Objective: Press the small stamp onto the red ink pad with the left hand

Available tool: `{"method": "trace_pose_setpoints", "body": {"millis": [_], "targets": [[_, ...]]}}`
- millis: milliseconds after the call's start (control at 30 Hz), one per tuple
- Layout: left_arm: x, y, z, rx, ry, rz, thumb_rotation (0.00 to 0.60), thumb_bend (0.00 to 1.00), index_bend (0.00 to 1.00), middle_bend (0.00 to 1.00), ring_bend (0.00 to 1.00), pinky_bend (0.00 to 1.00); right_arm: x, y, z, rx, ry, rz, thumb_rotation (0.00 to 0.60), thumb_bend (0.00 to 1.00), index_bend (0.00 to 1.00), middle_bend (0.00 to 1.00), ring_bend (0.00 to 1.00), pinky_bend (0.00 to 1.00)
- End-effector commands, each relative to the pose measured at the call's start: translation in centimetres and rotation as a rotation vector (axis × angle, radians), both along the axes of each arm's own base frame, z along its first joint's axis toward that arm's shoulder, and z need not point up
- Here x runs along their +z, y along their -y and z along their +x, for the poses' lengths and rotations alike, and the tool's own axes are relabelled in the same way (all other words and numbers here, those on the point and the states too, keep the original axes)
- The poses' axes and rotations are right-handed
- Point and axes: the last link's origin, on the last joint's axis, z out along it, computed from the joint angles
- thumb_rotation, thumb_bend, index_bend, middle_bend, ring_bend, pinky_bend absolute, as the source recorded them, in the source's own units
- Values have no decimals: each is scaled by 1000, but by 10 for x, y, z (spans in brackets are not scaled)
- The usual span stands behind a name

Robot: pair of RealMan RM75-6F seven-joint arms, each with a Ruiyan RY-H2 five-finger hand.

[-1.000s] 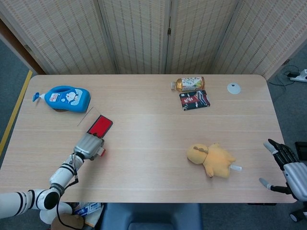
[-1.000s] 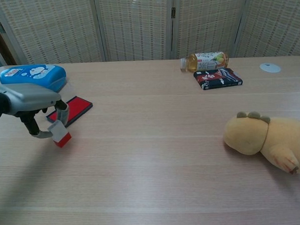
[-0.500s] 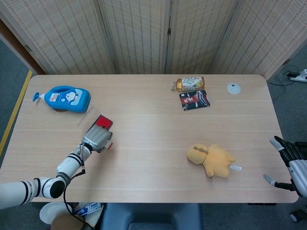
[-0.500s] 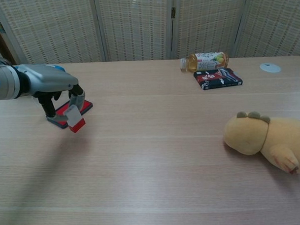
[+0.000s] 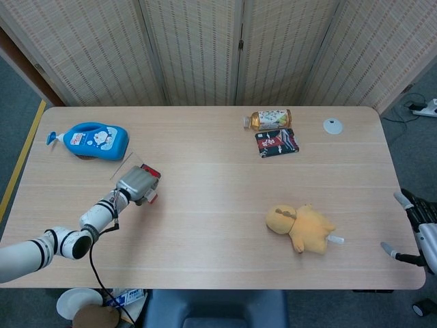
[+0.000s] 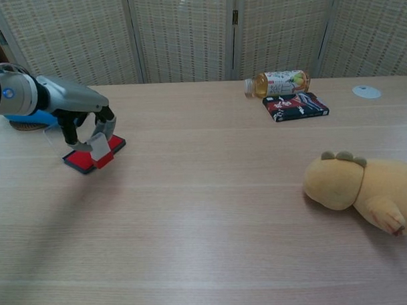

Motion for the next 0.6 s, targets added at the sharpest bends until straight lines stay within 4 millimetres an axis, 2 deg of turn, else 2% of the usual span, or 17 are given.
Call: {"method": "trace_pose_setpoints", "body": {"millis": [33,300,600], "targets": [[6,-8,2,-10,-4,1,600,328,615,464,273,403,0,1,0,-5,-3,-6,600,192,0,0,0,0],[15,-25,-2,-17,-21,19,600,328,623,473,274,403,-2,5,-2,-28,-19,-24,600,192,0,0,0,0],[13,-37,-17,21,-22,13,600,328,631,482,275,403,-7,9,-3,-46,-34,-22,600,192,0,0,0,0]]}}
